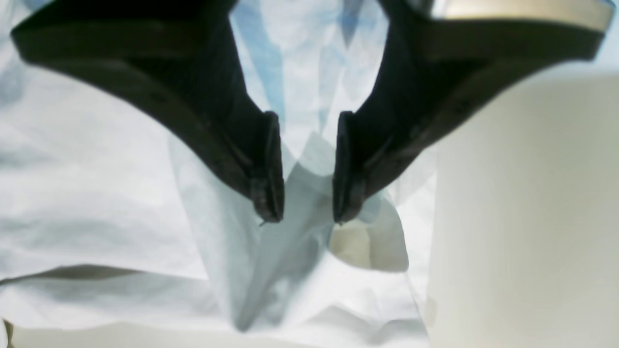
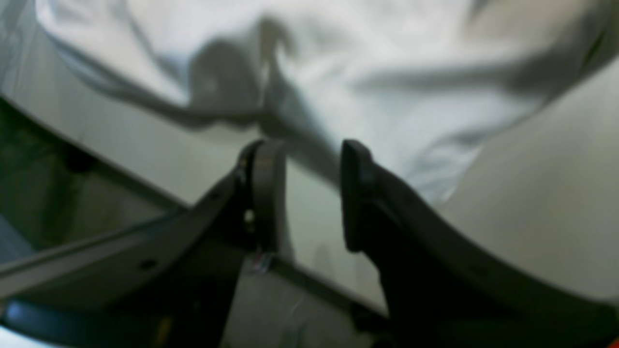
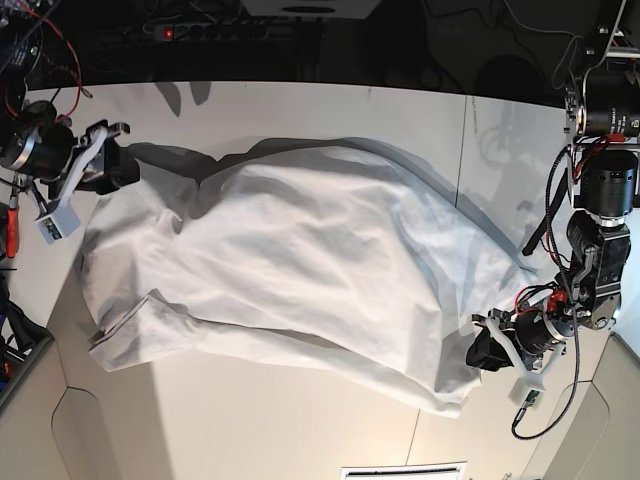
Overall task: Layout the t-shirt on the table in an organized manner, then fold the t-shirt properly
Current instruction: 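Release the t-shirt and move the right gripper to another edge, then grasp the t-shirt edge with the right gripper and pull it outward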
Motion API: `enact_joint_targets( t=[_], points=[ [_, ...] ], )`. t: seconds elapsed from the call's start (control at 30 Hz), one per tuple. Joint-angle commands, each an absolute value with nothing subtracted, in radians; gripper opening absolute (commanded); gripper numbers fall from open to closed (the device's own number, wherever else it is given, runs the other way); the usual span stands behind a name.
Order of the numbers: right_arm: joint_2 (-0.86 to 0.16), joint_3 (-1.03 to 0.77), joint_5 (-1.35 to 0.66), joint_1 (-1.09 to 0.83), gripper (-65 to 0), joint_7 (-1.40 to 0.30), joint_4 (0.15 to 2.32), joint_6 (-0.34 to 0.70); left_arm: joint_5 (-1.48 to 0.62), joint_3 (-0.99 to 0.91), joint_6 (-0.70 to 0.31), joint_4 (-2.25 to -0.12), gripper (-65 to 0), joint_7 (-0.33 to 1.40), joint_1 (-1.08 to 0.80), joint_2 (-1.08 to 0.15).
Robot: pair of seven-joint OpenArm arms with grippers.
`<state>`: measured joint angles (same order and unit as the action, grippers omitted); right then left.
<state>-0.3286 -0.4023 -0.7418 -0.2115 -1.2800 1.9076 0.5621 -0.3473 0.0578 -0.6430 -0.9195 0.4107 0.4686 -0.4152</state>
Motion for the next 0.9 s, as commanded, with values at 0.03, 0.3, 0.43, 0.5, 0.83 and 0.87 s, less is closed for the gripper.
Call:
enact_joint_targets(
  t=[0.03,0.3,0.43,0.5,0.83,0.87],
  points=[
    [-0.34,-0.431,-0.756,-0.262,-46.4,-1.269,1.922,0.566,-0.363,0.052,-0.639,-0.934,-43.7,0.386,0.5,-0.429],
    [-0.33,-0.438,-0.605,-0.394,-44.6,-1.125,1.875,0.566,-0.363,0.052,-0.639,-0.934,-43.7,0.386,0.501,-0.429],
    [-0.33,-0.438,-0.566,-0.385,-34.6,-1.029,1.74,0.565,-0.363,0.052,-0.639,-0.934,-43.7,0.389,0.5,-0.429],
    [-0.33,-0.438,-0.552,-0.373,-33.0,-0.991,1.656,0.565,-0.363,0.052,-0.639,-0.934,-43.7,0.39,0.5,-0.429],
    [-0.329,-0.432,-0.616,-0.19,-33.0,-0.98,1.395,0.566,-0.363,0.052,-0.639,-0.934,-43.7,0.385,0.501,-0.429],
    [-0.329,-0.427,-0.619,-0.176,-33.0,-0.98,1.395,0.566,-0.363,0.052,-0.639,-0.934,-43.7,0.385,0.501,-0.429]
  ],
)
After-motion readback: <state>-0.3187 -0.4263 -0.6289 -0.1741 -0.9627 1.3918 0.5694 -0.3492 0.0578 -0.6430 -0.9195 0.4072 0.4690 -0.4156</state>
